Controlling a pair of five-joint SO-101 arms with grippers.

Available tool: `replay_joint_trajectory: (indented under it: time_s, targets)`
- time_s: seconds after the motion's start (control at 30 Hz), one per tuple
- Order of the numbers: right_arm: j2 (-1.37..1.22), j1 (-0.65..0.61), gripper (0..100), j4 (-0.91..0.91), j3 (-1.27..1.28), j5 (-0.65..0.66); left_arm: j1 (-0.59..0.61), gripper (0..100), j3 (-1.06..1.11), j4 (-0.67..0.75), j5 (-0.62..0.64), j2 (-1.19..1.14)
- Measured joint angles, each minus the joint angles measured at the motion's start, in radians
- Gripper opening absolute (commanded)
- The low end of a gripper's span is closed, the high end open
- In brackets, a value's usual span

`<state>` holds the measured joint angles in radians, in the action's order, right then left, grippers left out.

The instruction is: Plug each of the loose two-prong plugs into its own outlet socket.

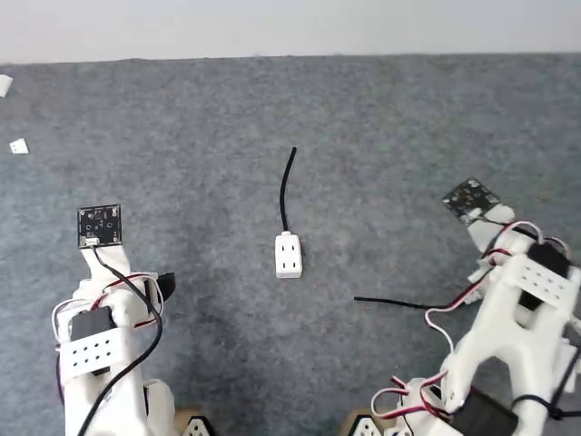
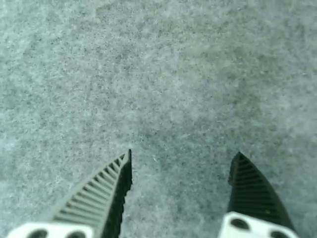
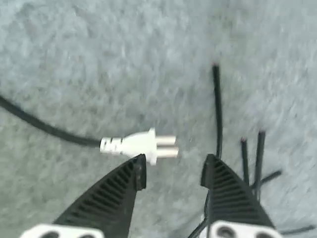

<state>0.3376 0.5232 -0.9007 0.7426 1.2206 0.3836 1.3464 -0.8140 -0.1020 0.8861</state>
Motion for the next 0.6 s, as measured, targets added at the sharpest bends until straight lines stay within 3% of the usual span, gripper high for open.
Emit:
replay_joint_trajectory:
  time_s: [0.1, 0.33, 0.6]
  targets:
    - [0.002, -0.043, 0.2, 0.063, 0.028, 0.017, 0.000, 30, 0.000, 0.000, 0.000, 0.000]
    - [0.002, -0.068, 0.9, 0.235, 0.143, 0.025, 0.000, 30, 0.000, 0.000, 0.000, 0.000]
    - [-0.080, 0.038, 0.9, 0.397, 0.204, 0.133, 0.000, 30, 0.000, 0.000, 0.000, 0.000]
